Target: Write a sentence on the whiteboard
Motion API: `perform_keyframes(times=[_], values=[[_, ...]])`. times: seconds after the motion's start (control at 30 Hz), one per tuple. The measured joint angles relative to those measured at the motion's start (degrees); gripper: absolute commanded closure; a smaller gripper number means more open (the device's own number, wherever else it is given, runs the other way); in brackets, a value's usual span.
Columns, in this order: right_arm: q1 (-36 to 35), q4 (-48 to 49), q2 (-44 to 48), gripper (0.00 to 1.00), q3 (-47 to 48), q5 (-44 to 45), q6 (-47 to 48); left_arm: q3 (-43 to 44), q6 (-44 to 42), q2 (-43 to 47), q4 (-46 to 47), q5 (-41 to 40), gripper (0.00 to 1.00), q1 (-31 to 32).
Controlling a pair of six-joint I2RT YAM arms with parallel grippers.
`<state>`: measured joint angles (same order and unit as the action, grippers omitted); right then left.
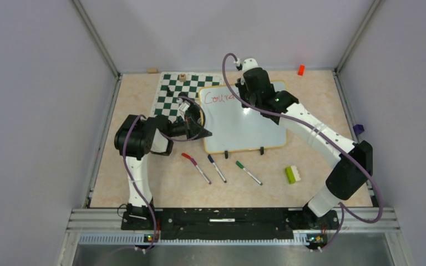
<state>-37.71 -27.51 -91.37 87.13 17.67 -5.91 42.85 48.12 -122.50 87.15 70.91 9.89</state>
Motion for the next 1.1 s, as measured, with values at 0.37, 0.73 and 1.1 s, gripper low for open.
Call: perform_keyframes(times=[0.37, 0.73, 1.1], values=[[0.0, -0.07, 0.57, 1.0, -2.12, -3.85, 0.37, 0.0, 0.0, 0.0, -0.04, -0.02, 0.96, 0.02], [0.0, -1.75, 0.94, 1.0, -1.75, -1.16, 0.44, 0.0, -0.02, 0.04, -0.11, 0.0, 0.96, 0.02], [0.02, -2.6, -0.79, 1.0, 1.49, 0.0, 1.25, 0.0, 0.0, 0.09, -0.2, -0.04, 0.96, 0.02]])
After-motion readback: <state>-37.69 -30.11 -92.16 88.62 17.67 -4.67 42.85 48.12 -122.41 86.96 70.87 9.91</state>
